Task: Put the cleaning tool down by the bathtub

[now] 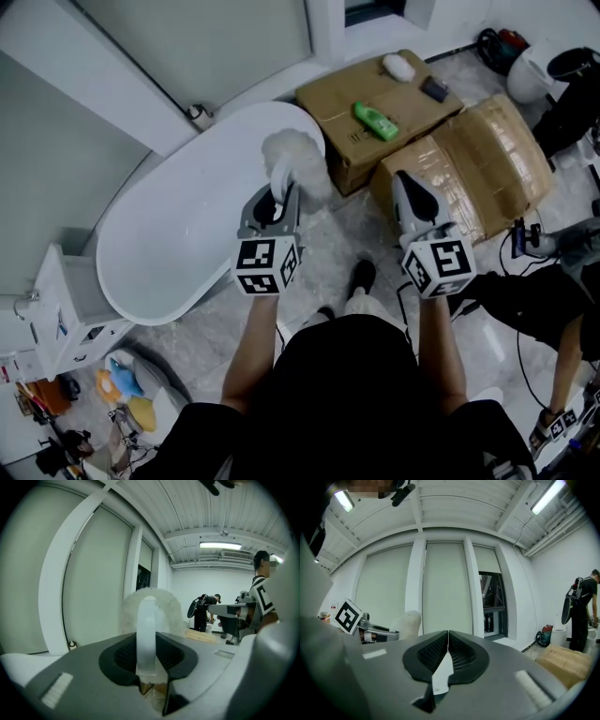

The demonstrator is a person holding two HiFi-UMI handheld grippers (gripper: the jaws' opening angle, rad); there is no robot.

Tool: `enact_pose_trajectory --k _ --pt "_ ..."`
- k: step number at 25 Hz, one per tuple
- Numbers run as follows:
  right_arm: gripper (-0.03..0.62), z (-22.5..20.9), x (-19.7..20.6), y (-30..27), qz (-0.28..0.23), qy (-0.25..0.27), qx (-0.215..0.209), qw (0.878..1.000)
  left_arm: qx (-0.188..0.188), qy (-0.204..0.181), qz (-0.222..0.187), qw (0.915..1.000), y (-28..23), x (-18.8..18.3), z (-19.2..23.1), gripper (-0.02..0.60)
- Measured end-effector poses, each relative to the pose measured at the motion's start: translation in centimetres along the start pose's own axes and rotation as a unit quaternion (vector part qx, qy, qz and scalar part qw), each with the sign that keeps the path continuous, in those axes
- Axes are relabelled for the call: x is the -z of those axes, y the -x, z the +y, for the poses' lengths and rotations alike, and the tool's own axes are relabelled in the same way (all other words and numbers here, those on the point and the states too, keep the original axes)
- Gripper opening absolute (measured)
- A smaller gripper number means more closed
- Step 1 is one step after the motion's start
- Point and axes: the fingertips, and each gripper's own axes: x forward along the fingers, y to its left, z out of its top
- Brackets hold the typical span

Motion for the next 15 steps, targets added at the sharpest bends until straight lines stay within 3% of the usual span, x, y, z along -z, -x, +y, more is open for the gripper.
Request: enact_pose_trajectory --k 15 --pt "0.011 -9.8 -0.8 -4.8 -0.005 -0.003 -0.024 1.000 -0.021 0.004 0.000 0.9998 -10.4 -2.2 -3.2 0.086"
